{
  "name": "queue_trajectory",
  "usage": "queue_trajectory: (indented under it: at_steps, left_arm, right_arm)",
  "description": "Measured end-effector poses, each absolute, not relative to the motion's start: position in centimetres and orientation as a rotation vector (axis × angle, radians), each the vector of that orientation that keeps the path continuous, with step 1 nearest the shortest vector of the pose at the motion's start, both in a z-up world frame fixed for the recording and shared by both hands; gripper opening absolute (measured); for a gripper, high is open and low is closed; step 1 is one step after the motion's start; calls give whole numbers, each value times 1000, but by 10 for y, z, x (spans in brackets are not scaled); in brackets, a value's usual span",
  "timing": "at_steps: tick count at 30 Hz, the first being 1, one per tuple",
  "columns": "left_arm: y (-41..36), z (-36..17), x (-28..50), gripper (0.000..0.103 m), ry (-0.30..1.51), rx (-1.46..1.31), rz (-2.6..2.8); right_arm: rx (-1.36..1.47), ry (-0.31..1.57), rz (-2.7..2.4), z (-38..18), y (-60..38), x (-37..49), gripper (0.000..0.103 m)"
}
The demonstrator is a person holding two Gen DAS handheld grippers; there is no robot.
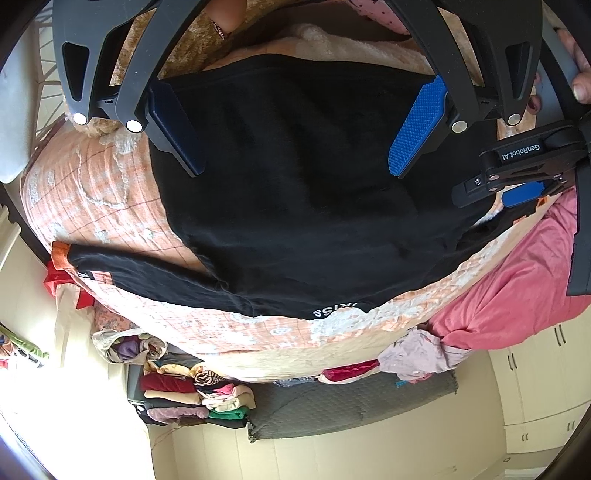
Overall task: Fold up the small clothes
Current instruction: 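Move the right tool toward the orange cuff of the nearest sleeve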
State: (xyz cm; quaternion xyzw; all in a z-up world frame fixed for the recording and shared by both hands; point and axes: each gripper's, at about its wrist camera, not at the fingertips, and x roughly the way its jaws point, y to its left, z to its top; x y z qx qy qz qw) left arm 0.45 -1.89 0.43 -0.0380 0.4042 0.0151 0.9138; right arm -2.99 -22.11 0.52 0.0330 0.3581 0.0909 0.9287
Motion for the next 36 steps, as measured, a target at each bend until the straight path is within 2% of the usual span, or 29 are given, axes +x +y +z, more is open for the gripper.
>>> queue_trajectory:
  at_steps: [18,36]
  left_arm:
    - [-41,6,49,95,825,-40,2]
    - [-70,8,106,95,844,6,-56]
  right_arm:
    - [121,741,88,5,-256,6,99]
    - [251,746,-101,-1,-335,59,99]
